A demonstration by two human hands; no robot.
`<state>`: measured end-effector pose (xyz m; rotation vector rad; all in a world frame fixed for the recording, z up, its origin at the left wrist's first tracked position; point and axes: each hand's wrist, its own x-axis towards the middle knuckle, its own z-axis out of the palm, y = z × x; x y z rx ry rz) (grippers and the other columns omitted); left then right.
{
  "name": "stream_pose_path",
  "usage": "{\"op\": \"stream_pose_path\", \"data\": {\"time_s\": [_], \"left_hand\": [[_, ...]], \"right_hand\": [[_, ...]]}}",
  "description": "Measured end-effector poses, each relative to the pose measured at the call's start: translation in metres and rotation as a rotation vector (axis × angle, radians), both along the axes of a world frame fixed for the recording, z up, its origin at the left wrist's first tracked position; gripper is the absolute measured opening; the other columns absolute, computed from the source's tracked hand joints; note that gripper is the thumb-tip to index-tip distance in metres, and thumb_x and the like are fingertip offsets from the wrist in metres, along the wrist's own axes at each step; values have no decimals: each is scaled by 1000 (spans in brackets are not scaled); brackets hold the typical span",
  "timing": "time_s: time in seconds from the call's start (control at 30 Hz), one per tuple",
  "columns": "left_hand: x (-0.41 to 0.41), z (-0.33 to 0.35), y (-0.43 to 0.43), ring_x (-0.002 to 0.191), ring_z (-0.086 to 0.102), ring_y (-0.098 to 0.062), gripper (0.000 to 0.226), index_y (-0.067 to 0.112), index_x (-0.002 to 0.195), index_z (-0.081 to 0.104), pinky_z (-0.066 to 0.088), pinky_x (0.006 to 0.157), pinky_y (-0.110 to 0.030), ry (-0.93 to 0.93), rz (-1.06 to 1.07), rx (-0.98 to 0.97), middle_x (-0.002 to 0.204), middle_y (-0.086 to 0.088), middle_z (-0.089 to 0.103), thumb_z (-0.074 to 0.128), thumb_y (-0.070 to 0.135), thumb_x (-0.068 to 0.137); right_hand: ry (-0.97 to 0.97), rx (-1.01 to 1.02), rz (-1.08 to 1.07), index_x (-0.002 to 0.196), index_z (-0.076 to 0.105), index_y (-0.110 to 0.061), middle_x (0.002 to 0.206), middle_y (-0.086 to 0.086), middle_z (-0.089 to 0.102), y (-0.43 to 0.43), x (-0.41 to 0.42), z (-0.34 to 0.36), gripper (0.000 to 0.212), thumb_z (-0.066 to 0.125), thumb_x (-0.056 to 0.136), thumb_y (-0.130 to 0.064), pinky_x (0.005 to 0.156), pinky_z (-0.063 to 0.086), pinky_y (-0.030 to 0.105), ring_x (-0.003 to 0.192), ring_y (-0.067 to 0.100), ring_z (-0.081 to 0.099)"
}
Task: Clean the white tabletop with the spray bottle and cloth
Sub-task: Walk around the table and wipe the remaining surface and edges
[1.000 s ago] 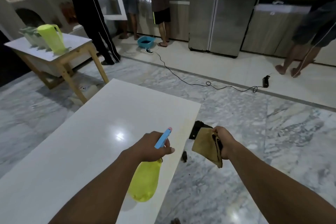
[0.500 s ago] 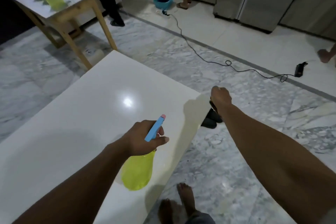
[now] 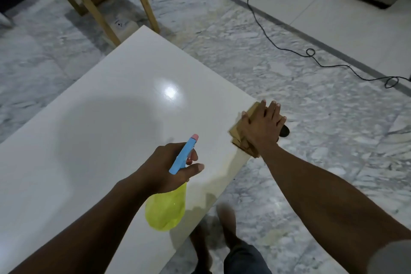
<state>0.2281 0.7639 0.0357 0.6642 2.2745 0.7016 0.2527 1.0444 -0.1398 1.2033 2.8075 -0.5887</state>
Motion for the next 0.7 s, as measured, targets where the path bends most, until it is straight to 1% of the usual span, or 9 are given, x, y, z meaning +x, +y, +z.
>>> {"op": "stream_pose_path", "data": {"time_s": [0.1, 0.2, 0.27, 0.4, 0.5, 0.6, 0.7], "left_hand": [[5, -4, -4, 77, 77, -21, 24, 43, 80, 56, 63, 79, -44, -32, 33, 14, 95, 4, 73, 77, 54, 85], [7, -6, -11, 76, 77, -22, 25, 41, 82, 56, 62, 80, -46, -37, 57, 3, 95, 3, 73, 77, 52, 86], [7, -8, -16, 75, 77, -21, 25, 39, 83, 56, 62, 80, -46, -33, 64, -10, 94, 4, 74, 77, 52, 87], [10, -10, -26, 77, 76, -16, 25, 40, 83, 54, 61, 80, -41, -8, 64, -40, 91, 6, 74, 76, 53, 88], [15, -11, -38, 78, 76, -17, 25, 40, 85, 56, 62, 80, -43, -17, 73, -28, 94, 6, 74, 75, 55, 88], [25, -11, -53, 76, 77, -16, 25, 40, 84, 55, 62, 80, -43, -11, 82, -24, 95, 6, 74, 74, 55, 88], [37, -11, -70, 73, 77, -14, 26, 40, 84, 54, 61, 80, -43, -11, 87, -18, 93, 5, 74, 72, 57, 88]], "right_hand": [[33, 89, -6, 156, 15, -5, 164, 23, 12, -8, 3, -16, 82, 32, 95, -56, 120, 3, 63, 153, 35, 0], [57, 132, -23, 156, 17, -4, 163, 23, 14, -12, 4, -20, 78, 32, 96, -52, 120, 3, 63, 153, 36, 2], [63, 148, -27, 156, 17, -5, 163, 23, 15, -15, 4, -21, 76, 32, 97, -50, 120, 3, 63, 153, 36, 3], [84, 153, -44, 156, 16, -5, 163, 22, 15, -18, 4, -23, 73, 31, 98, -45, 120, 3, 63, 153, 36, 4], [91, 153, -41, 156, 19, -5, 163, 21, 17, -21, 5, -23, 68, 29, 98, -40, 120, 4, 63, 153, 35, 5], [85, 168, 5, 156, 22, -6, 163, 20, 19, -33, 11, -24, 65, 30, 99, -36, 120, 5, 63, 153, 34, 7], [71, 181, 68, 156, 23, -8, 163, 18, 19, -53, 20, -26, 64, 32, 99, -35, 121, 2, 60, 153, 33, 9]]}}
